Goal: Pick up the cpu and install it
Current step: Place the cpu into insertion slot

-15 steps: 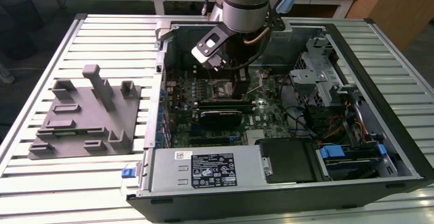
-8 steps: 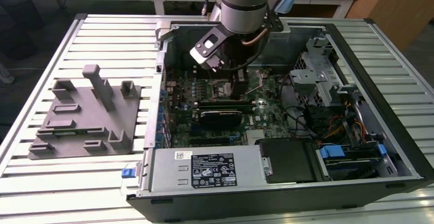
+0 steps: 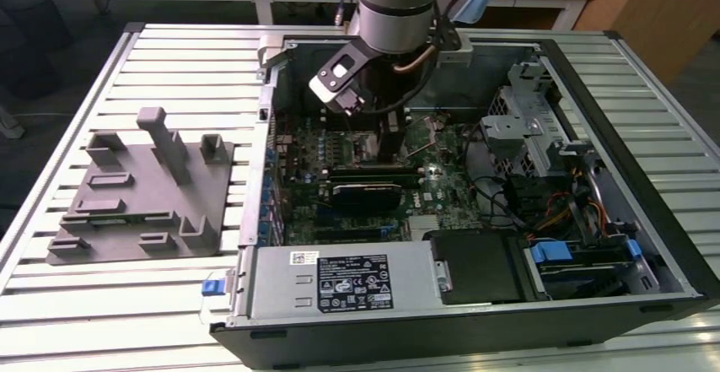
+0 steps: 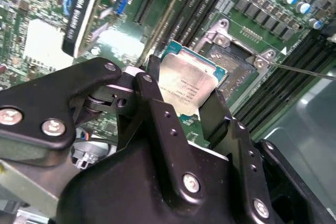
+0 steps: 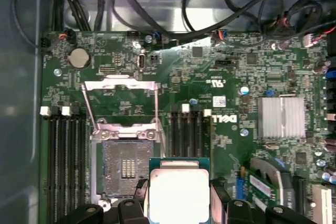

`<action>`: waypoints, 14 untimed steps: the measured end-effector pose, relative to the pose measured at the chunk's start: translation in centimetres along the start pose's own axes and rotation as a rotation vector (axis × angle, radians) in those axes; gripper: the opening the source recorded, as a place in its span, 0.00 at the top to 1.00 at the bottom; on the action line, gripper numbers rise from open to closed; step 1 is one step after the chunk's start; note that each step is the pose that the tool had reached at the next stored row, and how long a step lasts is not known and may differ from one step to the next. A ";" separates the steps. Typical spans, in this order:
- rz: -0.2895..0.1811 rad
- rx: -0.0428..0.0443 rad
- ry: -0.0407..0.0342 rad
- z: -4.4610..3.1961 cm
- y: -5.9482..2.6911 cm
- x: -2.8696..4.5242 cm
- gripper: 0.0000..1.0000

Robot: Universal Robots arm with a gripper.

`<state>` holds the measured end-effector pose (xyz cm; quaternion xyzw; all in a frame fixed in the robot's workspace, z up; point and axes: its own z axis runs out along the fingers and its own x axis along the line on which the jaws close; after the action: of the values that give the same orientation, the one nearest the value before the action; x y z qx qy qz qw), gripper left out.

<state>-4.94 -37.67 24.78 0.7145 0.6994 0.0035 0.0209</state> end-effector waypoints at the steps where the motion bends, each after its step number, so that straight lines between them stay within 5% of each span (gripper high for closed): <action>1: 0.000 0.0001 -0.0001 0.04 -0.01 0.21 0.46; 6: 0.000 0.0002 0.0000 0.17 -0.03 1.21 0.46; 14: 0.000 0.0002 0.0001 0.19 -0.04 1.31 0.46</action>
<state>-4.94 -36.36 24.55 0.7145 0.6993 0.0034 0.0208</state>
